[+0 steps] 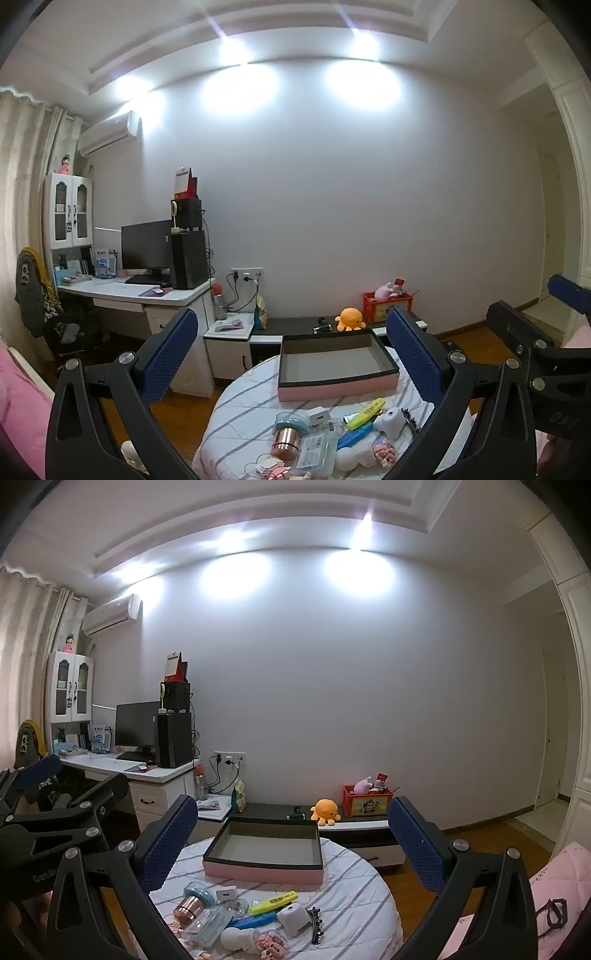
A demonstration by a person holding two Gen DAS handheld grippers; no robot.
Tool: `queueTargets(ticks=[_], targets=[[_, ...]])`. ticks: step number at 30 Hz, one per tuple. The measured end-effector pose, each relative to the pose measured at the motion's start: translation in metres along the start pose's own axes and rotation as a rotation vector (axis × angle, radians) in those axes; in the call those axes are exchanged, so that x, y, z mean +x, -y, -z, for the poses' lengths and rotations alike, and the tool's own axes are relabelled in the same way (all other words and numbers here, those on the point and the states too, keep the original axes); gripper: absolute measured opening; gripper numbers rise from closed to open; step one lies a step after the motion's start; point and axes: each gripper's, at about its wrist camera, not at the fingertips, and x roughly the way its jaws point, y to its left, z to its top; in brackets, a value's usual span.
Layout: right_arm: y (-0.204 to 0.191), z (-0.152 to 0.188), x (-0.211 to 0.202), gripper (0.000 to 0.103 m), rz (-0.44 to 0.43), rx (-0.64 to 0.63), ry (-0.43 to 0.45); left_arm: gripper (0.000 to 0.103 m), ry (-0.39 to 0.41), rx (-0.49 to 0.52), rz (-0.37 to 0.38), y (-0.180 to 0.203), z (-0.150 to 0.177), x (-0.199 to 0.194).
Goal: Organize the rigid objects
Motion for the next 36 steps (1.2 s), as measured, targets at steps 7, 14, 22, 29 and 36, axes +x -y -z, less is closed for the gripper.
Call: queueTargets(ticks=[7, 14, 22, 29, 36], targets=[[0.002, 0.001, 0.002, 0.103, 0.009, -0.001, -0.017, 0.103, -0.013, -0.035, 0.007, -0.002, -0.002, 0.001], [-0.001, 0.002, 0.007, 0.103, 0.007, 0.003, -0.034, 0.103, -0.003, -0.008, 0.0, 0.002, 0.002, 0.005], [0.0, 0.002, 0.006, 0.103, 0.007, 0.0, -0.035, 0.103, -0.002, -0.009, -0.002, 0.003, 0.0, 0.007], [0.001, 0.001, 0.007, 0.103, 0.009, 0.0, -0.041, 0.103, 0.007, -0.008, 0.002, 0.003, 0.002, 0.003], [0.0, 0.002, 0.006, 0.103, 0.01, 0.0, -0.042, 0.103, 0.016, 0.001, -0.003, 0.003, 0.0, -0.002]])
